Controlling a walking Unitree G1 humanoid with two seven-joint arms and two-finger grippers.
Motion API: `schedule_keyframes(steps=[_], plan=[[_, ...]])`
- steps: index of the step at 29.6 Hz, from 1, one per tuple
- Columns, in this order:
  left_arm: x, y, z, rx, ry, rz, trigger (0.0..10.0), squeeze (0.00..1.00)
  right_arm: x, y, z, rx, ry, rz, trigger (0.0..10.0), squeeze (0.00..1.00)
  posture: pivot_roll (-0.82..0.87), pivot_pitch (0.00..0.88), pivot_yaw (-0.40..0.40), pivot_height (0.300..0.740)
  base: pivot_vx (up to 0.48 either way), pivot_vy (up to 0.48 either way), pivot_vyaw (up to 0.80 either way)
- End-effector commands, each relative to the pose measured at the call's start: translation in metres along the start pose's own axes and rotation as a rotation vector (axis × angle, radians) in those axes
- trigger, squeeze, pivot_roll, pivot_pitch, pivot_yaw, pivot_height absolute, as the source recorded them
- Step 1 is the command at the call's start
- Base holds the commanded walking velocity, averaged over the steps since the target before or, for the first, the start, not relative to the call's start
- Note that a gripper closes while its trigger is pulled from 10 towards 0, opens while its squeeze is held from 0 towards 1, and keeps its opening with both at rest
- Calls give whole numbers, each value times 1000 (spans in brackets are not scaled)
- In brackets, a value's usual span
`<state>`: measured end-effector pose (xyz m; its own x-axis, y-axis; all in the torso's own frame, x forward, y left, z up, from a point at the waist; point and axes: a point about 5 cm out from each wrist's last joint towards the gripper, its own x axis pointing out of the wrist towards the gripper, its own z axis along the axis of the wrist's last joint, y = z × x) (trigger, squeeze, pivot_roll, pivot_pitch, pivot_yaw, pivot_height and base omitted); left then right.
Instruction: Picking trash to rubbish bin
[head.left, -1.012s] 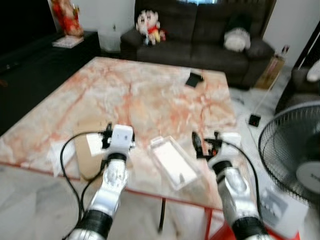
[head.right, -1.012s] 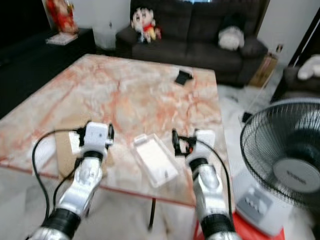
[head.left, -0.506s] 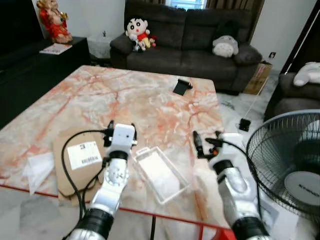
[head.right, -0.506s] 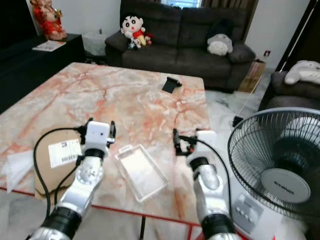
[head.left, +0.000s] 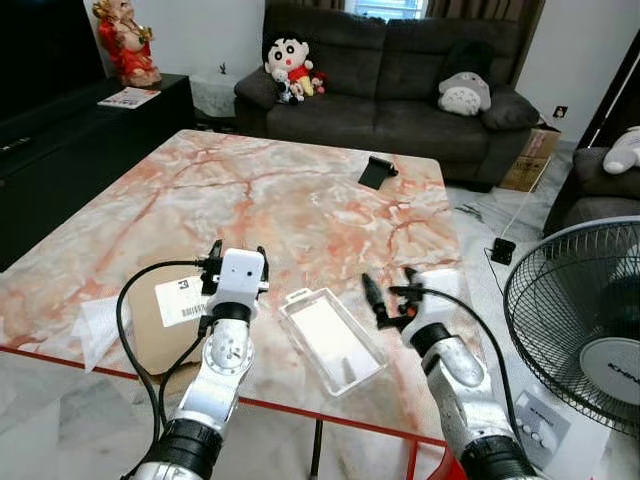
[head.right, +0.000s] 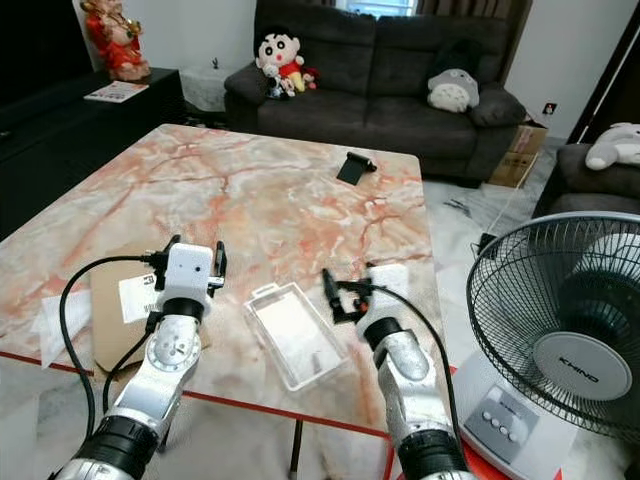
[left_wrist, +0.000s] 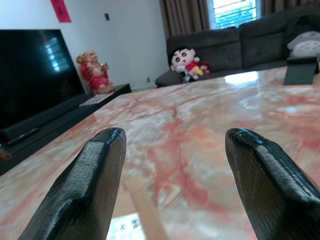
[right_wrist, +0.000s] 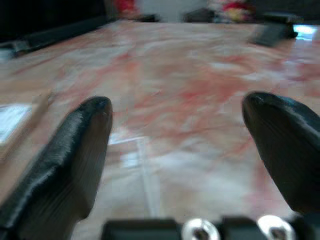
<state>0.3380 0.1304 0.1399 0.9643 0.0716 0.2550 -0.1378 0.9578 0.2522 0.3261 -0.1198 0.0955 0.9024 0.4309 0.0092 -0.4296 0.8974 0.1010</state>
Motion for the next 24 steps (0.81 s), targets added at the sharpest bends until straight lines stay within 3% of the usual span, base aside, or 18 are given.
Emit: schedule_keyframes(steps=[1,13,18,24], plan=[[1,0,2,1,-3,-7,10000,0,-3,6,2,-30,17,61,10000,0,-90,38,-74,740,0,0,0],[0,-12,2,-17,13,-70,10000,0,-9,-6,-11,-20,109,-2,10000,0,-93,36,-73,740,0,0,0],[0,-17,3,-8,7,-117,10000,0,-10,-4,-27,-31,194,35,10000,0,-83,30,-76,740,0,0,0],[-2,-20,2,-9,14,-137,10000,0,-9,-5,-30,-23,211,34,10000,0,-84,25,-75,740,0,0,0]])
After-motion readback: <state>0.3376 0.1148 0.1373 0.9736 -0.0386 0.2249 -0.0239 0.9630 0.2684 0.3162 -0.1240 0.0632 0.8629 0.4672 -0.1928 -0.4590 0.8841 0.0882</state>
